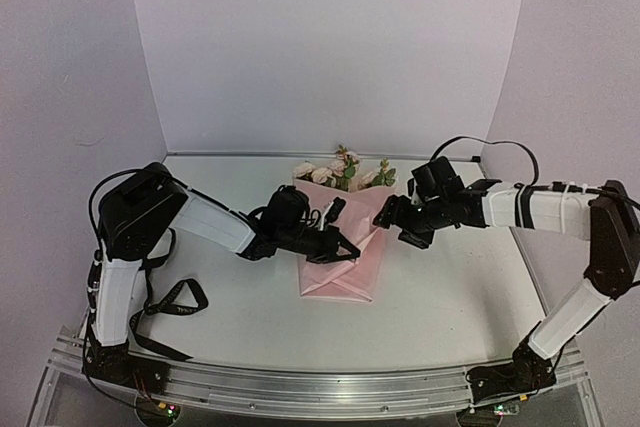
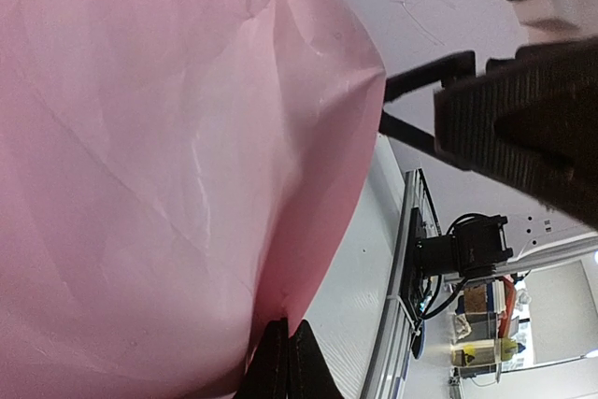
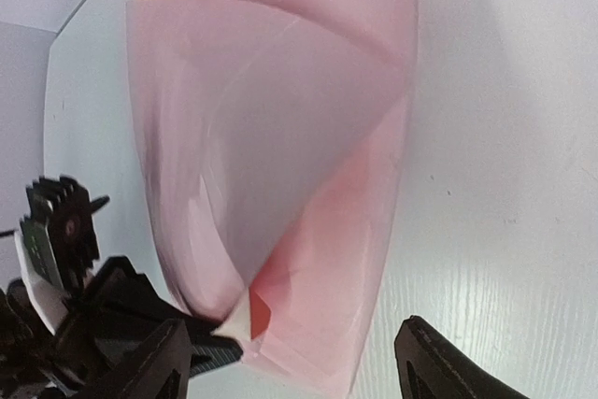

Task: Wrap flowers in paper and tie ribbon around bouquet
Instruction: Fold the 2/3-folded wrapping paper at the center of the board, then pass from the left arm to the right

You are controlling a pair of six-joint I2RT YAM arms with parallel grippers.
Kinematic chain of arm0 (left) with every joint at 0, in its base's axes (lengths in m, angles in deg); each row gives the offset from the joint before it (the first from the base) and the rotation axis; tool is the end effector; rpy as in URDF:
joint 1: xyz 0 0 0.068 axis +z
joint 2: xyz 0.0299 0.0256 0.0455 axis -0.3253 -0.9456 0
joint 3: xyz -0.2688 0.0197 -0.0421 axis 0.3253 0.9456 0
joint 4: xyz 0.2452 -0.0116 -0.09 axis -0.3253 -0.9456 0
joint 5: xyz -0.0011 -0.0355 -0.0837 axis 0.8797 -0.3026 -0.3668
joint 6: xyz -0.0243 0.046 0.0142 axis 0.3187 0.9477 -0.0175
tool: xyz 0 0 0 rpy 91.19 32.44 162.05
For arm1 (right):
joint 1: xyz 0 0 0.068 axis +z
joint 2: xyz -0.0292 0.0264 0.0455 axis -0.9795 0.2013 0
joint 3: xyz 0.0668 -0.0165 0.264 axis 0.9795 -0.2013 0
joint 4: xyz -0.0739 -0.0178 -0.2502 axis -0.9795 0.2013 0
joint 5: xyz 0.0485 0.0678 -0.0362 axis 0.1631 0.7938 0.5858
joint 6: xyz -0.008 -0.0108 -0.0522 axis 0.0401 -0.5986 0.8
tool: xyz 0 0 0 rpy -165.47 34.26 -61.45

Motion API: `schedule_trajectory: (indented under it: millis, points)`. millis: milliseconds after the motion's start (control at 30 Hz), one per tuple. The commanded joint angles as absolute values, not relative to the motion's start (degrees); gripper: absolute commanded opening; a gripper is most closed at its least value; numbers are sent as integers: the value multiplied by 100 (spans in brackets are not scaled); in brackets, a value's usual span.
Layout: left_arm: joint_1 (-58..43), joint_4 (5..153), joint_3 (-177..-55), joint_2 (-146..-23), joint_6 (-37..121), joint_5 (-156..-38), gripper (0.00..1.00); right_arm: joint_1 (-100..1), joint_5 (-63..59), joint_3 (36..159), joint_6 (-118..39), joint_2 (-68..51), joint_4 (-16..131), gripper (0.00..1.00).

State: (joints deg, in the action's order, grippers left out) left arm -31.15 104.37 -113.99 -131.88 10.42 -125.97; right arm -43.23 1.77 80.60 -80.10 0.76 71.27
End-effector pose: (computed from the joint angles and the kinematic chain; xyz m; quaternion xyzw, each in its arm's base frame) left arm 0.2732 -0.3606 0.1342 0.2163 0.7887 -0.5548 0.1528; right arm 0.2721 0.2000 0.2238 0.0625 0.9201 0.3148 0.2244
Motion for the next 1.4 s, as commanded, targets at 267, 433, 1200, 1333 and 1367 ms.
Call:
schedule_trajectory:
  millis: [267, 433, 1200, 1333, 1367]
  points:
    - [-3085, 10437, -11644, -13156, 1197, -12687, 0, -4698, 920, 8753, -8392, 988, 6787, 59]
    - [-3084, 10402, -11676, -13174, 1209, -12770, 0, -4822, 1081, 8903, -8468, 1157, 6707, 49]
    - [-2684, 10298, -10800, -12199, 989, -12607, 38, -4877, 651, 9460, -7312, 1570, 7058, 0]
    - [-2556, 9988, -10708, -12230, 947, -12545, 26, -4880, 658, 9606, -7211, 1717, 7087, 0]
    - [-2552, 9832, -10723, -12268, 977, -12513, 23, -4881, 651, 9611, -7206, 1738, 7101, 0]
